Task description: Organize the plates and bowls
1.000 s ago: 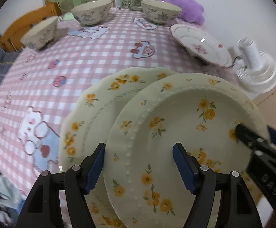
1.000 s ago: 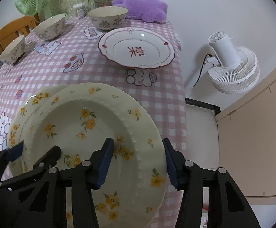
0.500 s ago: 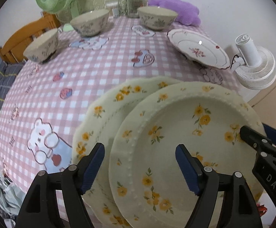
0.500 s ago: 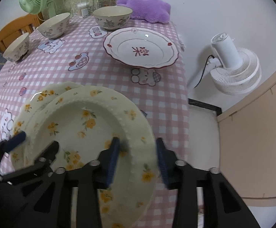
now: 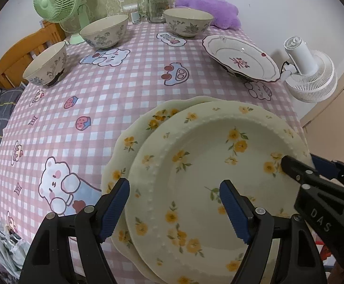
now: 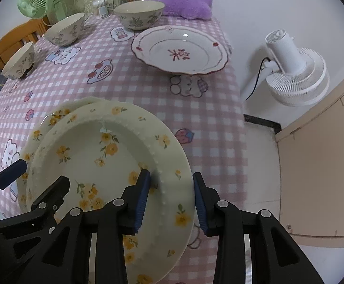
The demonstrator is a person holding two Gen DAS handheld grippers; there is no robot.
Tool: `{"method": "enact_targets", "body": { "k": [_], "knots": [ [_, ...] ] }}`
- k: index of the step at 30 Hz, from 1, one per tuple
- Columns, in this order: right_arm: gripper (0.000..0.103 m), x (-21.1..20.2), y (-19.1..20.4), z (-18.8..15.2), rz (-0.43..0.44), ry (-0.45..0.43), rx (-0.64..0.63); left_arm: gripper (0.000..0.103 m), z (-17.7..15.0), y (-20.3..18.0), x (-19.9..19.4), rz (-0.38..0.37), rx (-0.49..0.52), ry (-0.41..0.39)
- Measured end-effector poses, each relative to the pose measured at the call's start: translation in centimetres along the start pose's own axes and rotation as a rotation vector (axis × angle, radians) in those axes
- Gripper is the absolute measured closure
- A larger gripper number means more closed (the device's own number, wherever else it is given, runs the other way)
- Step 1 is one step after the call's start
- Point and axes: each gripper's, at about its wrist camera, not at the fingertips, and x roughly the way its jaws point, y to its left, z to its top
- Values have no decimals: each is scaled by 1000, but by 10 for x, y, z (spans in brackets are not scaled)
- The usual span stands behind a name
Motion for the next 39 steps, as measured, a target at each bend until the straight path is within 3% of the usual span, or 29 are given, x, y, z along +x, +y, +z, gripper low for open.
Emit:
{"method": "enact_targets", "body": {
  "k": [9,21,23,26,29,34,39],
  "knots": [
    [60,18,9,-1,51,81,57,23,6,10,0,-3,19,12],
    [51,20,18,-1,5,78,100,22,10,23,-1,-46,97,26],
    [51,13,14,-1,14,59,158,18,12,26,-4,-57,126,15],
    [40,-5,18,0,7,0,200,16,17,33,-11,-75,167,-5],
    [40,-21,29,1,-28,-37,230,15,25,43,-17,-96,194,-18],
    [40,-46,43,6,-37,-107,297,12,39,52,-30,-159,232,-36],
    [40,-64,47,22,-21,-160,325,12,59,49,-45,-173,250,-47]
  ]
}}
